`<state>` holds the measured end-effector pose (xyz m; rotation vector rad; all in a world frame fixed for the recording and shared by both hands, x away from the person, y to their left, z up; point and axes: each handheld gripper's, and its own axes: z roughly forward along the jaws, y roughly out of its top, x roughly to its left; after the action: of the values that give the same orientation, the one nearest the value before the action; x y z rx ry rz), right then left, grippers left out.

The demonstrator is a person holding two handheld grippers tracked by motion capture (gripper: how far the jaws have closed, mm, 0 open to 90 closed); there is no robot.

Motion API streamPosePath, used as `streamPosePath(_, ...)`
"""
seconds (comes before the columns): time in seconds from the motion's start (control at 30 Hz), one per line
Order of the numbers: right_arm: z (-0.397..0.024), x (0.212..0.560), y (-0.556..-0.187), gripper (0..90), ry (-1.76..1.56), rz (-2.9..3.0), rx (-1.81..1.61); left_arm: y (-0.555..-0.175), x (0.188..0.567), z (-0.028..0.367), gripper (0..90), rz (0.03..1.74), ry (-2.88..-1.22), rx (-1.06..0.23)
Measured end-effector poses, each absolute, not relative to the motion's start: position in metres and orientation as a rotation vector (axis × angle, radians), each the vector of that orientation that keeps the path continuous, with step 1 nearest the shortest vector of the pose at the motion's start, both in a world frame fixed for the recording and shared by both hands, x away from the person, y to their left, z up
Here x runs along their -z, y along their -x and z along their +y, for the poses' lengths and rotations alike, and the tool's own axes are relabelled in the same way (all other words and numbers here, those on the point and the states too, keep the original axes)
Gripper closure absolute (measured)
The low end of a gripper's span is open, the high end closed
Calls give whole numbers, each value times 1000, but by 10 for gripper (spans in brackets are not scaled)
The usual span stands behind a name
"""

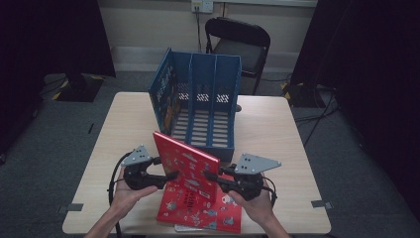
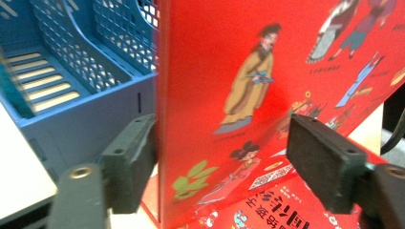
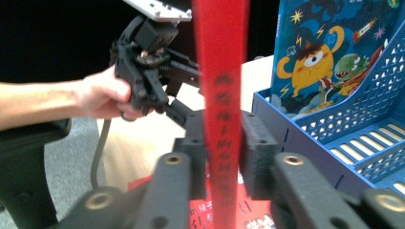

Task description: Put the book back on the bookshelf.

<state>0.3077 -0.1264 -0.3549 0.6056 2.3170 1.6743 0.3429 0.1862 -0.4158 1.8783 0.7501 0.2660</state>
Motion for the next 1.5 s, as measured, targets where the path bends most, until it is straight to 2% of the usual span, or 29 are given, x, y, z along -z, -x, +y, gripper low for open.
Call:
streamPosePath(0.07,-122,356,-307,723,-593,2326,-1647,-341,416,185,245,750,-1887,-279)
streamPosePath(0.1,-119,357,-308,746,-588,2335,-1645,-341,416,186,251,745,-1884,-274)
streamPosePath(0.23,-110,364,-311,745,-594,2346,-1624,-339,415,186,284,738,-1892,-276)
streamPosePath(0.4,-105,367,-314,735,-591,2359,-1603,-337,415,183,324,728,-1876,-220)
streamPosePath(0.6,-105,370,-316,734,-568,2334,-1640,-337,414,178,299,725,-1893,-244)
streamPosePath(0.77,-104,371,-317,640,-558,2304,-1642,-337,414,178,302,725,-1893,-245)
streamPosePath(0.87,-104,371,-318,640,-558,2301,-1652,-338,415,178,306,727,-1888,-241)
streamPosePath(0.93,-104,371,-319,782,-545,2312,-1670,-338,415,178,312,731,-1887,-248)
streamPosePath(0.97,-104,371,-318,791,-536,2311,-1663,-337,415,178,315,729,-1884,-251)
streamPosePath(1.13,-103,370,-315,802,-507,2310,-1637,-337,416,181,312,724,-1884,-246)
streamPosePath(1.5,-110,368,-319,804,-596,2314,-1654,-344,421,206,208,833,-1867,-260)
